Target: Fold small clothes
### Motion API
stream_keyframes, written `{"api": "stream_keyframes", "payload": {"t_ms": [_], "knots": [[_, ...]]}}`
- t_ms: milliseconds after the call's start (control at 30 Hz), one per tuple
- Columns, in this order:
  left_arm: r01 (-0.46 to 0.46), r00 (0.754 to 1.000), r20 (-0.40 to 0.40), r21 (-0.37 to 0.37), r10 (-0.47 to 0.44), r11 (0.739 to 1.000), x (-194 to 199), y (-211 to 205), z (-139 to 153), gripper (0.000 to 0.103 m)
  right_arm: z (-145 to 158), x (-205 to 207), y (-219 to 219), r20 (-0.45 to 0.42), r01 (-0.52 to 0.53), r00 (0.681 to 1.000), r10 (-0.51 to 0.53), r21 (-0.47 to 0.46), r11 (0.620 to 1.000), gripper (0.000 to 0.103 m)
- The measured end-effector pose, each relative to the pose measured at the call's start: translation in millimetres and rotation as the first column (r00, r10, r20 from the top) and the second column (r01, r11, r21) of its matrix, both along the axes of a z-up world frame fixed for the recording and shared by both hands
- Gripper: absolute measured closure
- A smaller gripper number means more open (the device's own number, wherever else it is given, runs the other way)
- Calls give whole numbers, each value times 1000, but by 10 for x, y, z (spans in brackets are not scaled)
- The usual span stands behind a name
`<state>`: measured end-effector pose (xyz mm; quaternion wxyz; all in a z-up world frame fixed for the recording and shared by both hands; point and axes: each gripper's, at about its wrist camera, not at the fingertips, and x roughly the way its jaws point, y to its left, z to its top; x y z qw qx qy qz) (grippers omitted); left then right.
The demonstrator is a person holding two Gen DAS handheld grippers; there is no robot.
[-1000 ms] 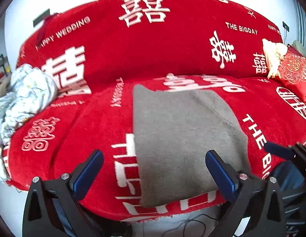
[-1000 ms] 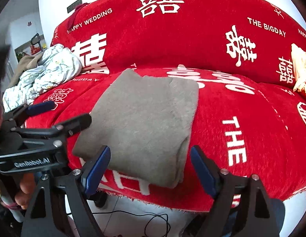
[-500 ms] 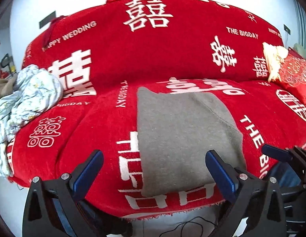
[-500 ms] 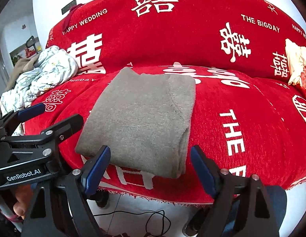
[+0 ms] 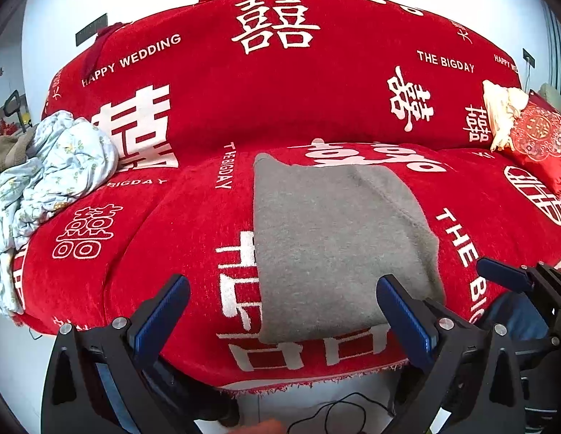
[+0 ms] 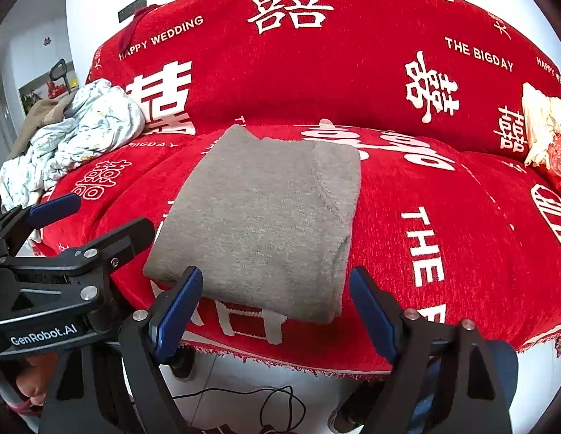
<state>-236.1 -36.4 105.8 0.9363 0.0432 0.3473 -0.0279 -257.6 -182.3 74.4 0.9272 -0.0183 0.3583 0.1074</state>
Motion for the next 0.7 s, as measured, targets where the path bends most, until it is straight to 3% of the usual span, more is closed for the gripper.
{"api": "stream_keyframes", "payload": {"t_ms": [700], "knots": [[-1, 1000, -23, -9, 1, 1000, 22, 11, -32, 0, 8, -19, 2, -3, -1, 1000, 1, -2, 1000, 18]]}}
